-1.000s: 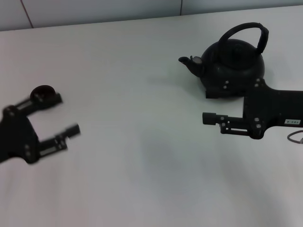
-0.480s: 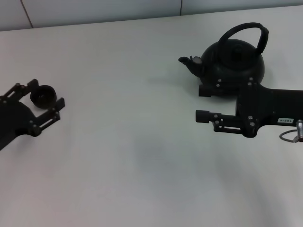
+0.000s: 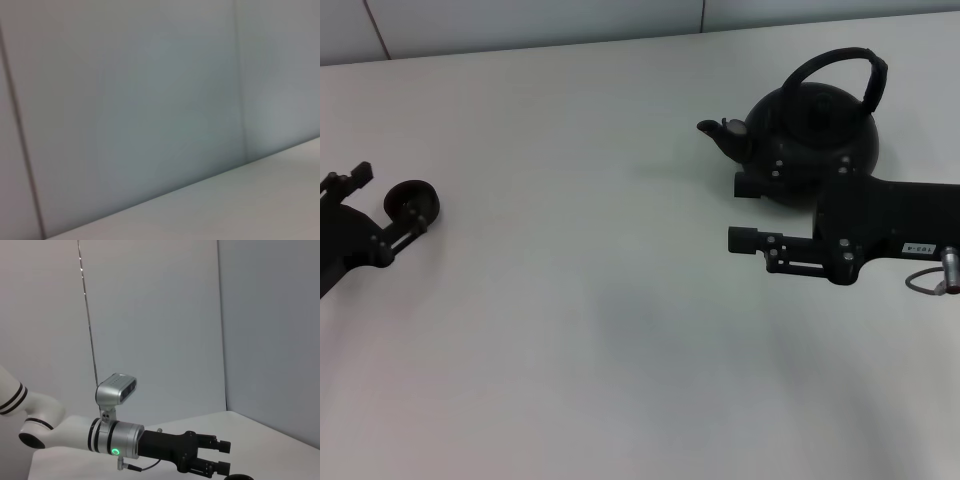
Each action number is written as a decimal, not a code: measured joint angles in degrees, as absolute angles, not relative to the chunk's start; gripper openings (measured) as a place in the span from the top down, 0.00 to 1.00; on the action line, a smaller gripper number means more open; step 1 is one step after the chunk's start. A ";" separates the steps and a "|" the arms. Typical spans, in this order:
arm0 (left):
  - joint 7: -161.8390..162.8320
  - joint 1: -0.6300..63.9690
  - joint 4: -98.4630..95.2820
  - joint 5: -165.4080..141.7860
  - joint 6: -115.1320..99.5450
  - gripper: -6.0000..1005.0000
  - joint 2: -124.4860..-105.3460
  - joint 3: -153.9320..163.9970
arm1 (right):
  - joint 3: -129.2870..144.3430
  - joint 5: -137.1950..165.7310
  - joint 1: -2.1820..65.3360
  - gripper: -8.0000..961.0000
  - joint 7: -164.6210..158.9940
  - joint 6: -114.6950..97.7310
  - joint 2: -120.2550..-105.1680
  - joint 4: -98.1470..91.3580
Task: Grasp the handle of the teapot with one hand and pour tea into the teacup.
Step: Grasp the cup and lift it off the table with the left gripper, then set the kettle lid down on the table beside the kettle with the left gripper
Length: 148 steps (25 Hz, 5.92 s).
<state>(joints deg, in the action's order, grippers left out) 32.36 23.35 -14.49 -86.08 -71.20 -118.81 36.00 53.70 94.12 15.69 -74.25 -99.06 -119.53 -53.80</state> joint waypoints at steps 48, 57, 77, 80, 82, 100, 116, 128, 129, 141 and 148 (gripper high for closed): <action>29.00 24.92 -11.96 -81.73 -59.58 0.27 -118.54 40.23 | 53.79 94.12 18.06 0.40 -74.17 -97.56 -119.53 -52.09; 28.69 25.96 -11.95 -81.74 -57.60 0.28 -118.58 40.26 | 53.78 94.12 18.18 0.40 -74.18 -97.56 -119.52 -52.03; 28.65 27.42 -11.95 -81.74 -54.61 0.29 -118.70 41.14 | 53.78 93.60 18.51 0.40 -74.15 -97.48 -119.53 -51.53; 28.65 27.57 -11.95 -81.74 -54.58 0.29 -118.72 41.13 | 53.69 93.60 18.55 0.40 -73.67 -97.47 -119.53 -51.19; 28.65 27.63 -11.95 -81.74 -54.53 0.29 -118.73 41.13 | 53.61 93.60 18.56 0.40 -73.50 -97.46 -119.53 -51.09; 28.75 28.50 -11.62 -81.40 -52.06 0.31 -118.81 43.95 | 53.52 93.60 18.80 0.40 -73.39 -97.47 -119.44 -51.06; 29.18 29.42 -12.02 -81.64 -55.64 0.30 -118.82 44.02 | 53.70 93.60 18.90 0.40 -73.38 -96.62 -119.48 -51.06; 30.76 30.79 -11.45 -81.42 -58.13 0.29 -119.09 51.13 | 53.69 93.60 18.90 0.40 -73.38 -96.67 -119.53 -51.06; 31.36 30.88 -11.45 -81.40 -58.48 0.29 -119.09 51.62 | 53.70 93.60 18.90 0.40 -73.38 -96.68 -119.53 -51.06; 32.42 31.31 -11.22 -81.32 -60.93 0.29 -119.09 54.55 | 53.79 93.52 18.93 0.40 -73.38 -96.70 -119.53 -50.78; 33.12 31.46 -11.16 -81.51 -61.25 0.28 -119.09 56.41 | 53.79 93.51 19.08 0.40 -73.38 -97.00 -119.53 -50.71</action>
<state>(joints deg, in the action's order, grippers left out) 33.12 31.46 -11.16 -81.51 -61.25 -119.09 56.41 53.79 93.51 19.08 -73.38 -97.00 -119.53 -50.71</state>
